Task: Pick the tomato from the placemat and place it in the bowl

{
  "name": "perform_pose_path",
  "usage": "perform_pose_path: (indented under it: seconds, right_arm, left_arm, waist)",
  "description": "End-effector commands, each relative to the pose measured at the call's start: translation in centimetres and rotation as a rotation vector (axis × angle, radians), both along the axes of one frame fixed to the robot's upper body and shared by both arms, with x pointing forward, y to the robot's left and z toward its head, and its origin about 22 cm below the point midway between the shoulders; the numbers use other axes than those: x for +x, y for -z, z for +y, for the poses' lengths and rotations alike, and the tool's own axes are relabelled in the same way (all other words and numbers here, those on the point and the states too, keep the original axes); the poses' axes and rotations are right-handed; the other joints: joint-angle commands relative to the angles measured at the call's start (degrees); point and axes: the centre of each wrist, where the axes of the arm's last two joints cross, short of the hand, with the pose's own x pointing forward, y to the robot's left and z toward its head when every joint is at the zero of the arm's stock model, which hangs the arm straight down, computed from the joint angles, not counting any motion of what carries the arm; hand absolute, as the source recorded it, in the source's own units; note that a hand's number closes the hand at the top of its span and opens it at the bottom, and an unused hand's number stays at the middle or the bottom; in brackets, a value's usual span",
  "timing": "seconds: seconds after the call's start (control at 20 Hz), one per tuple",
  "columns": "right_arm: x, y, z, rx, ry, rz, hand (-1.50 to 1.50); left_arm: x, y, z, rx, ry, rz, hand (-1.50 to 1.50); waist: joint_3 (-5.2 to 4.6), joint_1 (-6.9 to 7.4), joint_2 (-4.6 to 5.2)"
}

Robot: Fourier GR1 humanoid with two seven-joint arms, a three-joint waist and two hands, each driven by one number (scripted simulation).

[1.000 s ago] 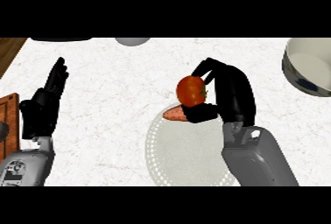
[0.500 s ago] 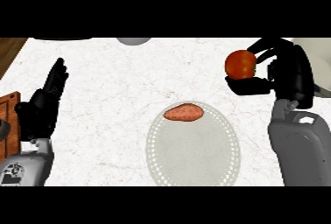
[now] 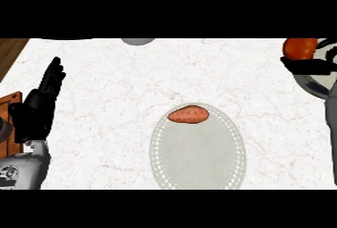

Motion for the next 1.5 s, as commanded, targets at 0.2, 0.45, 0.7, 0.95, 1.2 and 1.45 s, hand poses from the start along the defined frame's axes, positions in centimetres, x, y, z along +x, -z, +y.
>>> perform_pose_path:
  seconds: [0.2, 0.45, 0.7, 0.95, 1.2, 1.45]
  right_arm:
    - [1.4, 1.1, -9.2, -0.160, 0.163, 0.003, 1.50]
    - [-0.2, 5.3, -13.3, -0.332, 0.250, 0.077, 1.50]
    - [0.2, 6.4, -14.8, -0.317, 0.329, 0.090, 1.50]
    - [0.1, 7.3, -15.3, -0.099, 0.279, 0.165, -1.50]
    - [-0.1, 6.6, -16.1, 0.009, 0.149, 0.083, -1.50]
    - [-1.3, 7.8, -17.1, 0.052, 0.118, -0.066, -1.50]
  left_arm:
    - [-0.3, 0.3, -1.7, -0.003, 0.032, -0.014, 0.00]
    - [-0.3, 1.4, -0.2, -0.003, 0.033, -0.007, 0.00]
    - [0.2, 0.0, -2.2, -0.013, 0.063, -0.035, 0.00]
    - [0.9, 0.3, -2.1, -0.020, 0.072, -0.029, 0.00]
    - [1.0, -0.5, -2.5, -0.012, 0.072, -0.035, 0.00]
    - [0.8, -0.3, -2.1, -0.014, 0.071, -0.027, 0.00]
  waist:
    - [0.05, 0.86, 0.28]
    - [0.11, 1.77, 0.89]
    - [0.25, 2.90, 1.22]
    - [0.37, 3.63, 1.82]
    - [0.52, 3.69, 1.72]
    - [0.52, 3.02, 1.60]
